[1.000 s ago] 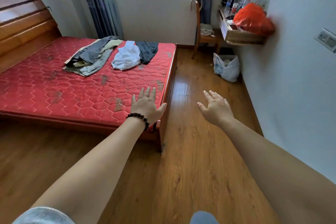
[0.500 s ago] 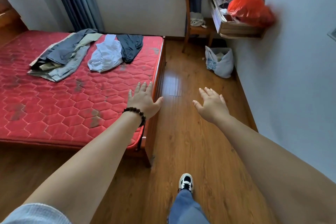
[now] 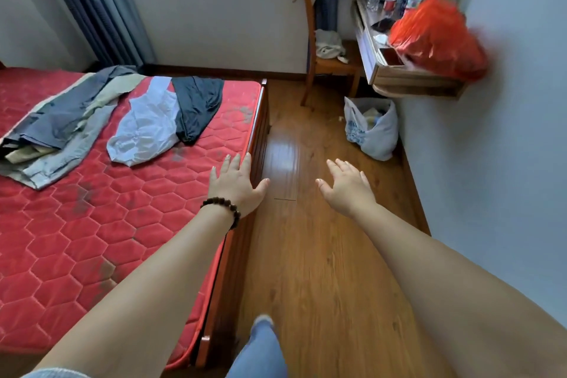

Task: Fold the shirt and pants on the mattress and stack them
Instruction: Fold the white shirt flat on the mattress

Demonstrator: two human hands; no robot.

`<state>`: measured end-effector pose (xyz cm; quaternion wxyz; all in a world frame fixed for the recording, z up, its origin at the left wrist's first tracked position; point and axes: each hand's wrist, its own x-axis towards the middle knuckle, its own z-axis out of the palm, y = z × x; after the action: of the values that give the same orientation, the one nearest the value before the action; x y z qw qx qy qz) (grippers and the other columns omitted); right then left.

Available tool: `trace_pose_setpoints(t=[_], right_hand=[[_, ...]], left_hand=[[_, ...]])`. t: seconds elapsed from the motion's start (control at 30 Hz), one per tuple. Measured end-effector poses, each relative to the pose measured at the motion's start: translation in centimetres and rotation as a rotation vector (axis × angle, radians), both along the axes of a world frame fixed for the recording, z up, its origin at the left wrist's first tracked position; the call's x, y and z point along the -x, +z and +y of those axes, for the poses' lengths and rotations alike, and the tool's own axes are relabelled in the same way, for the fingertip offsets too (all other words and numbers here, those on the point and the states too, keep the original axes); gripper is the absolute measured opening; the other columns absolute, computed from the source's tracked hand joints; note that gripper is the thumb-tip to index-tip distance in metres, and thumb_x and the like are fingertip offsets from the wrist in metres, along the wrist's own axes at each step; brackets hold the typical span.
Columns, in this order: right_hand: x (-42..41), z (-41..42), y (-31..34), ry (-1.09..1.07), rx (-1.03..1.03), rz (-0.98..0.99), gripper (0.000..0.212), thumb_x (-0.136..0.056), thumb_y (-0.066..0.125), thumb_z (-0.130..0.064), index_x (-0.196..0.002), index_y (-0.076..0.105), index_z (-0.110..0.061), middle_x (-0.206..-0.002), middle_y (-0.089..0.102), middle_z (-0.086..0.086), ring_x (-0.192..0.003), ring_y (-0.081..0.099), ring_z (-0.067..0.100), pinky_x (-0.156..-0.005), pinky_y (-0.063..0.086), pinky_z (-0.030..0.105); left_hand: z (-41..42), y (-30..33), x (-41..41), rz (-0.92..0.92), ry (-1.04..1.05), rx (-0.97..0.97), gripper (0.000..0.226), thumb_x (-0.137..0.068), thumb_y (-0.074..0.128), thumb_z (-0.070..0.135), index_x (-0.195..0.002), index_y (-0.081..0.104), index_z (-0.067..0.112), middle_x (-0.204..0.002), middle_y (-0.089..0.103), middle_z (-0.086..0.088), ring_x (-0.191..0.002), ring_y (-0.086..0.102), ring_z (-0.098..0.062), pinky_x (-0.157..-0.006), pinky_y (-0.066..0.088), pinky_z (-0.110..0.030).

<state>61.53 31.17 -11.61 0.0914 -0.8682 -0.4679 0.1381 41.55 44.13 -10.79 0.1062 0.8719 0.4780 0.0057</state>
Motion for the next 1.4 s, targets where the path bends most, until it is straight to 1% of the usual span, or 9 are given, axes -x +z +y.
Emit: trace_pose_setpoints(t=[0.13,0.27,0.37,0.5,0.67,0.9,1.07,1.23,1.4], right_hand=[[-5.6,8.1,-1.0,0.009,-0.002,-0.009,0.063,-0.098,0.033,-0.051,-0.152,0.020,-0.022,-0.160,0.018,0.001,-0.148,0.010,0.019,-0.121,0.009,0.044],[-11.5,18.9,-1.4,0.014,-0.012,-0.036,0.062,-0.098,0.035,-0.051,-0.152,0.021,-0.022,-0.159,0.019,0.002,-0.148,0.012,0.020,-0.121,0.010,0.045],[-15.8,27.5,-0.9,-0.004,-0.014,-0.019,0.062,-0.098,0.035,-0.051,-0.151,0.022,-0.022,-0.159,0.020,0.002,-0.148,0.013,0.021,-0.120,0.010,0.045],[-20.9,36.8,0.0,-0.019,-0.016,-0.010,0.061,-0.098,0.035,-0.051,-0.151,0.024,-0.023,-0.159,0.021,0.001,-0.147,0.014,0.020,-0.120,0.011,0.044],[-26.8,45.7,0.4,-0.023,-0.019,0.006,0.061,-0.098,0.036,-0.051,-0.150,0.025,-0.022,-0.159,0.023,0.001,-0.147,0.015,0.021,-0.120,0.012,0.045],[-36.6,58.6,-0.6,0.001,-0.039,0.003,0.061,-0.098,0.036,-0.050,-0.151,0.026,-0.021,-0.158,0.023,0.002,-0.147,0.016,0.021,-0.120,0.012,0.045],[-46.0,70.2,-0.7,0.067,-0.048,-0.030,0.062,-0.097,0.037,-0.052,-0.150,0.025,-0.023,-0.158,0.023,0.001,-0.147,0.016,0.021,-0.120,0.013,0.045],[-55.9,82.3,1.4,0.169,-0.066,-0.083,0.061,-0.098,0.038,-0.049,-0.150,0.027,-0.020,-0.157,0.027,0.002,-0.146,0.019,0.020,-0.119,0.013,0.045],[-60.9,92.5,1.8,0.275,-0.058,-0.069,0.060,-0.098,0.037,-0.048,-0.150,0.028,-0.019,-0.157,0.027,0.003,-0.146,0.019,0.020,-0.120,0.011,0.045]], left_hand=[[8.3,-1.5,-5.2,0.002,0.004,-0.004,0.078,-0.091,0.032,0.063,-0.154,0.009,0.023,-0.161,0.010,-0.001,-0.148,0.002,-0.018,-0.120,0.004,-0.047],[19.1,-2.3,-11.2,-0.022,0.013,-0.022,0.077,-0.091,0.031,0.062,-0.153,0.008,0.023,-0.161,0.010,-0.001,-0.148,0.002,-0.018,-0.120,0.003,-0.047],[27.2,-1.8,-15.9,-0.028,0.020,-0.007,0.077,-0.091,0.032,0.062,-0.153,0.008,0.022,-0.161,0.009,-0.001,-0.148,0.002,-0.018,-0.119,0.002,-0.047],[35.9,-0.6,-21.3,-0.029,0.015,-0.009,0.077,-0.091,0.032,0.062,-0.153,0.009,0.022,-0.161,0.010,-0.001,-0.148,0.003,-0.019,-0.120,0.004,-0.048],[45.0,0.0,-26.9,-0.008,0.013,0.006,0.077,-0.092,0.030,0.062,-0.154,0.008,0.023,-0.161,0.011,-0.001,-0.148,0.003,-0.019,-0.120,0.005,-0.047],[57.5,-1.9,-35.5,-0.003,0.038,-0.006,0.077,-0.091,0.032,0.062,-0.153,0.010,0.022,-0.161,0.013,-0.002,-0.148,0.005,-0.020,-0.120,0.007,-0.048],[68.2,-2.6,-44.4,-0.022,0.084,-0.048,0.077,-0.090,0.030,0.064,-0.153,0.011,0.022,-0.160,0.016,-0.002,-0.148,0.007,-0.019,-0.118,0.010,-0.048],[78.7,-0.8,-53.0,-0.053,0.199,-0.034,0.077,-0.091,0.034,0.061,-0.153,0.012,0.022,-0.160,0.014,-0.002,-0.148,0.004,-0.019,-0.119,0.008,-0.048],[86.5,0.0,-58.3,-0.048,0.300,-0.030,0.076,-0.092,0.036,0.060,-0.153,0.013,0.021,-0.160,0.016,-0.003,-0.148,0.006,-0.019,-0.118,0.009,-0.047]])
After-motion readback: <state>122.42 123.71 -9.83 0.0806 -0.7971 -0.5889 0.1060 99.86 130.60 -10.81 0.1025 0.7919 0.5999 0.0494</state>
